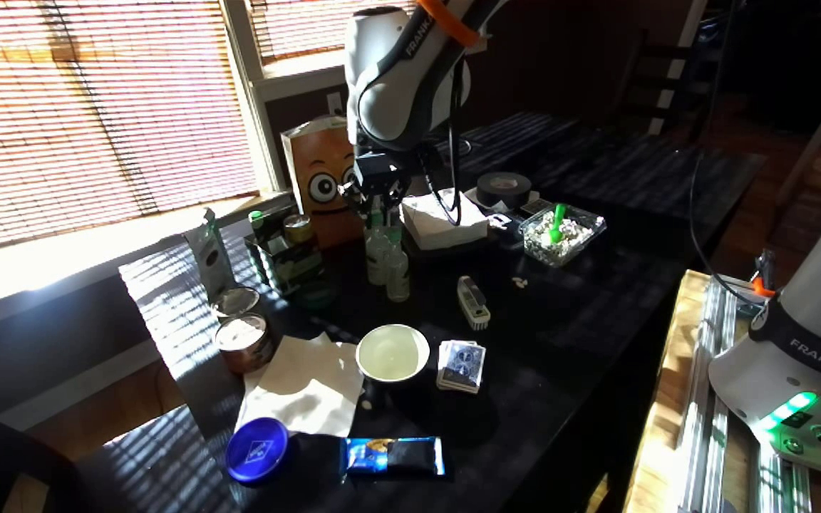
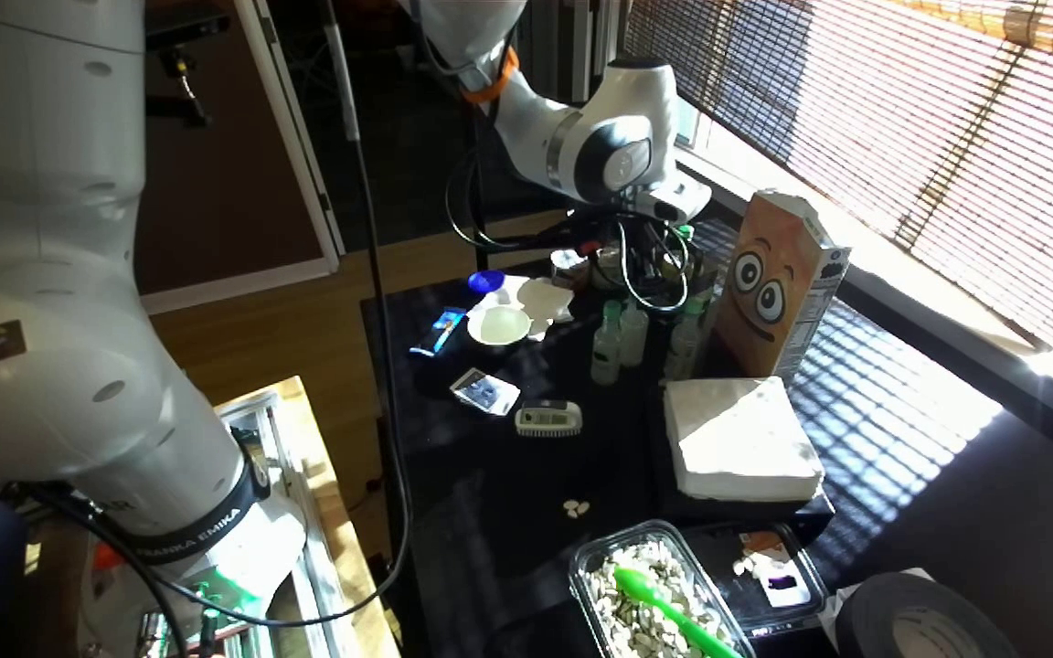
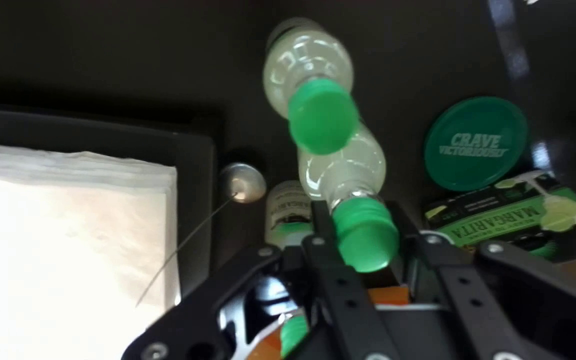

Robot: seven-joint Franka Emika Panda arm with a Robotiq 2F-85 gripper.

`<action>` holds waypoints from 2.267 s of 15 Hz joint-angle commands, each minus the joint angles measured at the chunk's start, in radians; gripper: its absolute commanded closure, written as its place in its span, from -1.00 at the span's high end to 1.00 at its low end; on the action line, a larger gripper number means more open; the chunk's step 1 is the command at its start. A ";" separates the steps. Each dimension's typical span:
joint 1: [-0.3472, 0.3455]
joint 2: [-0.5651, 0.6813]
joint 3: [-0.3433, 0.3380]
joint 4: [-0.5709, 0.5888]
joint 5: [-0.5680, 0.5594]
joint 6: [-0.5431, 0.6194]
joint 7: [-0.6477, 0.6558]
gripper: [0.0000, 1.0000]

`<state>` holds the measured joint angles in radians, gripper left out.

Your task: Move two glass bottles to the left.

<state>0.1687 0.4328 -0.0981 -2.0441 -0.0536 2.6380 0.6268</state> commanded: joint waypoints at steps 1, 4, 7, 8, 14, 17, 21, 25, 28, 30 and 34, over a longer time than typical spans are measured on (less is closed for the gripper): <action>0.003 -0.005 0.071 0.063 0.029 -0.098 -0.127 -0.85; 0.029 0.026 0.108 0.136 0.011 -0.183 -0.191 -0.85; 0.055 0.061 0.123 0.208 -0.005 -0.226 -0.214 -0.85; 0.059 0.074 0.130 0.232 0.004 -0.229 -0.225 -0.85; 0.084 0.185 0.140 0.377 0.001 -0.264 -0.273 -0.85; 0.096 0.245 0.132 0.449 -0.006 -0.271 -0.283 -0.85; 0.109 0.312 0.126 0.543 -0.013 -0.314 -0.293 -0.85; 0.115 0.349 0.128 0.616 -0.010 -0.382 -0.297 0.08; 0.118 0.347 0.121 0.643 -0.011 -0.420 -0.284 0.35; 0.114 0.306 0.113 0.620 -0.004 -0.442 -0.259 0.65; 0.072 0.177 0.100 0.484 0.042 -0.399 -0.194 1.00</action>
<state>0.2661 0.7172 0.0177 -1.4451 -0.0477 2.2251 0.3766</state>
